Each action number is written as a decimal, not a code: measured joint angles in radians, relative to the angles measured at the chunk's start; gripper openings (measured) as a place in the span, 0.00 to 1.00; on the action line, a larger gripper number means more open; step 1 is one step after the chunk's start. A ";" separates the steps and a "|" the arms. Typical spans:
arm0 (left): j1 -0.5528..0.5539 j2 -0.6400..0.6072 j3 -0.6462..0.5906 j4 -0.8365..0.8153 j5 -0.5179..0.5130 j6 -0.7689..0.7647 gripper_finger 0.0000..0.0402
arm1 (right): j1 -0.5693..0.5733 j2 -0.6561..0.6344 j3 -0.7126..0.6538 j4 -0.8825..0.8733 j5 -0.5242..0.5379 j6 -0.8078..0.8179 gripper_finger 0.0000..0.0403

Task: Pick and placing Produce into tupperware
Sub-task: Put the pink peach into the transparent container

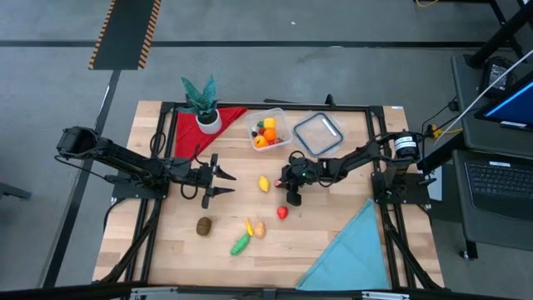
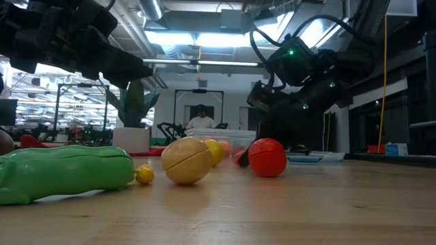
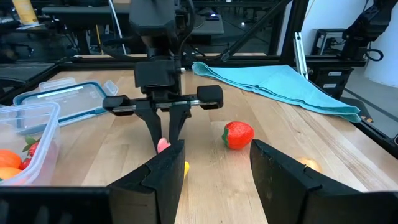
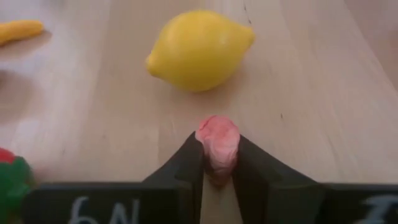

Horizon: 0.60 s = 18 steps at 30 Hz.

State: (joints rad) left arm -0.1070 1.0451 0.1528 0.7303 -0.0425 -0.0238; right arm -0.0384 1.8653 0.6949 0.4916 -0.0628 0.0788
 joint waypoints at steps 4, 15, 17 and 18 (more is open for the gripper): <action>0.000 0.000 0.000 0.000 0.000 0.000 0.43 | -0.010 -0.054 0.000 0.006 -0.042 0.000 0.19; 0.000 0.000 0.000 0.000 0.000 0.000 0.43 | -0.054 -0.313 0.001 -0.108 -0.055 -0.128 0.17; 0.000 0.000 0.000 0.002 0.000 0.000 0.43 | -0.066 -0.367 0.001 -0.138 -0.055 -0.144 0.19; 0.000 0.000 0.000 0.003 0.000 0.000 0.43 | -0.072 -0.391 0.002 -0.143 -0.055 -0.160 0.19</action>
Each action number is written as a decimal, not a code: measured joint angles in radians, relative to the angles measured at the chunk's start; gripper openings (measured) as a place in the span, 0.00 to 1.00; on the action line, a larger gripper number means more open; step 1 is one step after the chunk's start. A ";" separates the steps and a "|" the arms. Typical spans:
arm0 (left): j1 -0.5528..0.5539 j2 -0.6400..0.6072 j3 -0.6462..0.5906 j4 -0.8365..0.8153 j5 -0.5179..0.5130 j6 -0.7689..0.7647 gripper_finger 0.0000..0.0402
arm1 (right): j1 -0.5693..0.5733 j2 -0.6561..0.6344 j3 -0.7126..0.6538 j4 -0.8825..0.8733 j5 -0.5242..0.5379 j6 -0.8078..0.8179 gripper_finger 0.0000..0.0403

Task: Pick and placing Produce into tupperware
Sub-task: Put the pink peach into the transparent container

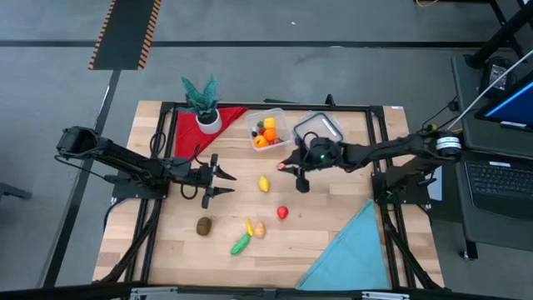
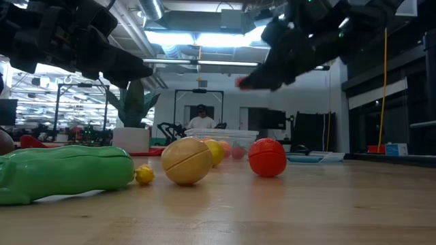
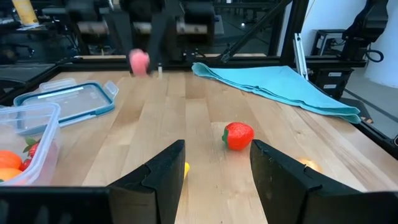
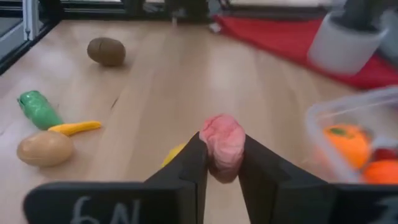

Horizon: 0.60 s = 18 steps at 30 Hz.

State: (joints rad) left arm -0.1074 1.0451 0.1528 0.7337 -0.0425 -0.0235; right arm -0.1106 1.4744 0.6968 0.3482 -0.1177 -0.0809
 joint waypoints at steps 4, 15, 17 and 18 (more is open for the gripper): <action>0.000 0.000 0.000 0.000 0.000 0.000 0.43 | -0.027 -0.086 -0.001 -0.052 -0.008 -0.054 0.18; 0.000 0.000 0.000 0.001 0.000 0.000 0.43 | -0.064 -0.239 -0.218 0.183 -0.017 -0.026 0.20; 0.000 0.000 0.000 0.000 0.000 0.000 0.43 | -0.064 -0.257 -0.266 0.276 -0.017 -0.025 0.20; 0.000 0.000 0.000 0.001 0.000 0.000 0.43 | -0.064 -0.263 -0.288 0.333 -0.016 -0.022 0.19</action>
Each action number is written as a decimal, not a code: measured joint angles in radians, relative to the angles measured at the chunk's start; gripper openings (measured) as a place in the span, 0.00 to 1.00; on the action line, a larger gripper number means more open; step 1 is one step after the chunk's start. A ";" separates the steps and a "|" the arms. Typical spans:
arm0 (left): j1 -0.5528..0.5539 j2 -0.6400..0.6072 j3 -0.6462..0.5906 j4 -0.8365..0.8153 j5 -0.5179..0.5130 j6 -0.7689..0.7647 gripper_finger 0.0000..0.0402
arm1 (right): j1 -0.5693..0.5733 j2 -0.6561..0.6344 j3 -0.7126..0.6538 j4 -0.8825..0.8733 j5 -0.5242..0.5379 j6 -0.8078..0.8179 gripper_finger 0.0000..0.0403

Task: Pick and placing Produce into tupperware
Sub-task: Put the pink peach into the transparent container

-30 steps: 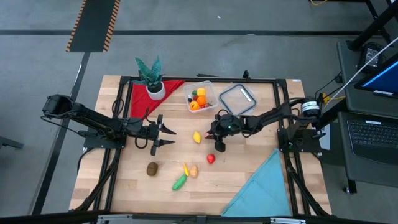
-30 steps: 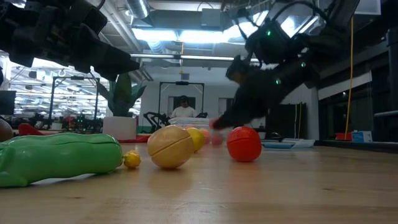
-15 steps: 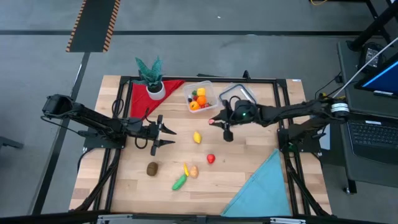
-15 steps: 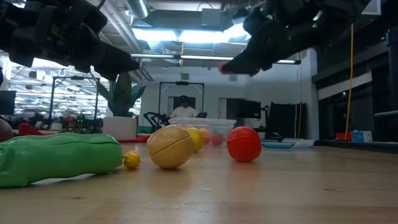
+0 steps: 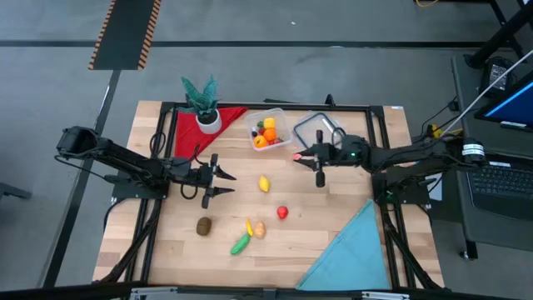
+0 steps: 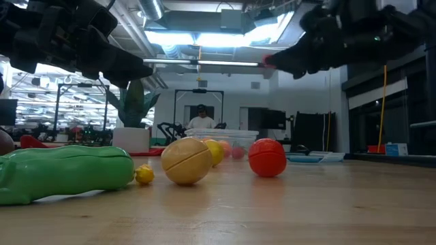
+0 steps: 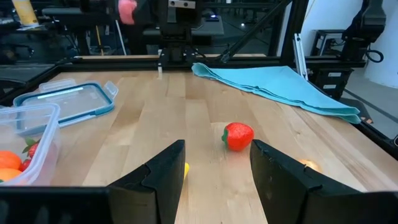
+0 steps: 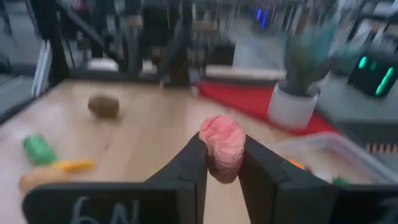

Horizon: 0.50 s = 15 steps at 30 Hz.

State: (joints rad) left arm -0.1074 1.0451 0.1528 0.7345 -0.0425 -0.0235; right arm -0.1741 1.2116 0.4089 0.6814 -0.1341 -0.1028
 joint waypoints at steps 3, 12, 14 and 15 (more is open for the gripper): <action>0.000 0.000 0.000 0.000 0.000 0.000 0.43 | 0.000 -0.002 -0.065 0.156 0.000 0.017 0.17; 0.000 0.000 0.000 0.001 0.000 0.000 0.43 | 0.000 -0.002 -0.135 0.250 0.001 0.069 0.19; 0.000 0.000 0.000 0.001 0.000 0.000 0.43 | 0.000 -0.002 -0.132 0.250 0.010 0.072 0.18; 0.000 0.000 0.000 0.001 0.000 0.000 0.43 | 0.000 -0.002 -0.127 0.250 0.027 0.072 0.18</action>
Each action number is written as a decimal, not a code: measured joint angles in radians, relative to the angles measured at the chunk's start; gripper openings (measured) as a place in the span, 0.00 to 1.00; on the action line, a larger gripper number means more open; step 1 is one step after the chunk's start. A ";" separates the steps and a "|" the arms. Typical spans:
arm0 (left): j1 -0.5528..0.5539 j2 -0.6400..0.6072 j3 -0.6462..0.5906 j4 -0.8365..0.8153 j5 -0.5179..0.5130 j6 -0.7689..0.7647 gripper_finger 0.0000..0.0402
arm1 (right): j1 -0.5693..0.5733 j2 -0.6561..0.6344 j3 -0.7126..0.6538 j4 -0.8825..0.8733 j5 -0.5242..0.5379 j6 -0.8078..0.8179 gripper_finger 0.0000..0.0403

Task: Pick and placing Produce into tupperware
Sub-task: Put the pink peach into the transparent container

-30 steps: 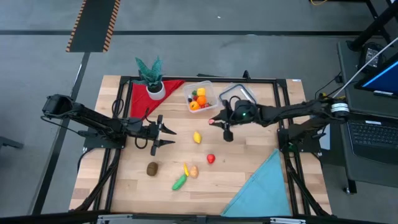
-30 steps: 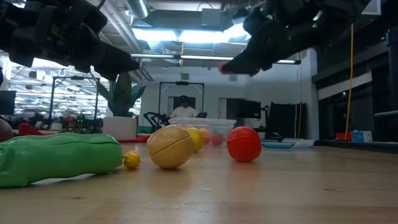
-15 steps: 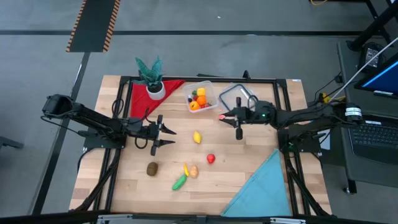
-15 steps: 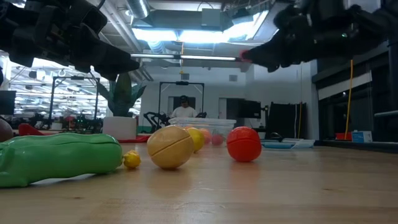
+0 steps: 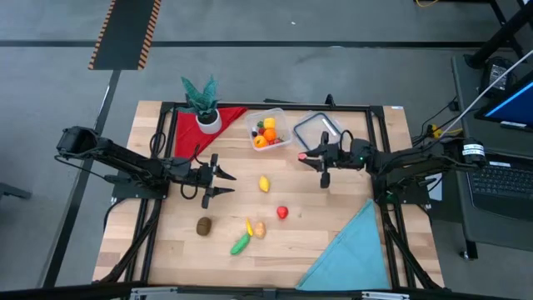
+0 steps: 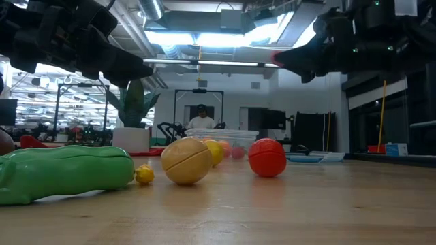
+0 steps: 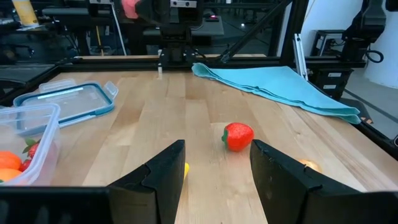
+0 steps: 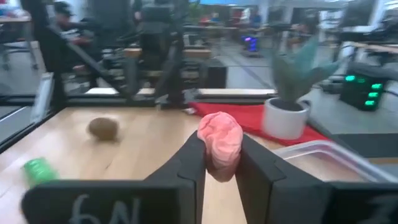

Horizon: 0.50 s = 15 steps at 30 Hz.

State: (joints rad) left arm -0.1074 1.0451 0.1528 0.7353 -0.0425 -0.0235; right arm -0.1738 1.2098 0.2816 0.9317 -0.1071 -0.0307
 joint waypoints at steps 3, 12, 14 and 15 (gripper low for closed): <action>0.000 0.000 0.000 0.000 0.000 0.000 0.43 | 0.000 0.000 0.012 -0.004 0.085 0.003 0.16; 0.000 0.000 0.000 0.000 0.000 0.000 0.43 | 0.000 0.000 0.021 -0.047 0.329 0.027 0.17; 0.000 0.000 0.000 0.000 0.000 0.000 0.43 | 0.000 0.000 0.021 -0.066 0.346 0.029 0.16; 0.000 0.000 0.000 0.000 0.000 0.000 0.43 | 0.000 0.000 0.021 -0.073 0.350 0.030 0.16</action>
State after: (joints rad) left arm -0.1074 1.0451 0.1528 0.7349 -0.0425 -0.0235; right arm -0.1741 1.2102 0.3027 0.8589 0.2425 -0.0005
